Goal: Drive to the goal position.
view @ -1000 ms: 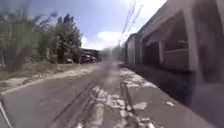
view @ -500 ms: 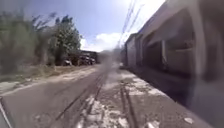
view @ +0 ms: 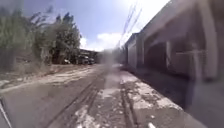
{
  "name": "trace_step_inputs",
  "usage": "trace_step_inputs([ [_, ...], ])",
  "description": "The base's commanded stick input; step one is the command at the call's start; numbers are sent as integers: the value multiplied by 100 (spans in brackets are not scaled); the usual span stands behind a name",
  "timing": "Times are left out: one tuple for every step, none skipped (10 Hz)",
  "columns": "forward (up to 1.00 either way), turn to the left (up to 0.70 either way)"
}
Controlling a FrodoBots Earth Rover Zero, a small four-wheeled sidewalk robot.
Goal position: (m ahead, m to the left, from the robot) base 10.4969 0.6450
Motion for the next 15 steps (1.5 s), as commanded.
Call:
trace_step_inputs([
  [100,0],
  [100,0],
  [100,0],
  [100,0],
  [100,0],
  [100,0],
  [100,0],
  [100,0],
  [100,0],
  [100,0],
  [100,0],
  [100,0],
  [100,0],
  [100,0],
  [100,0],
])
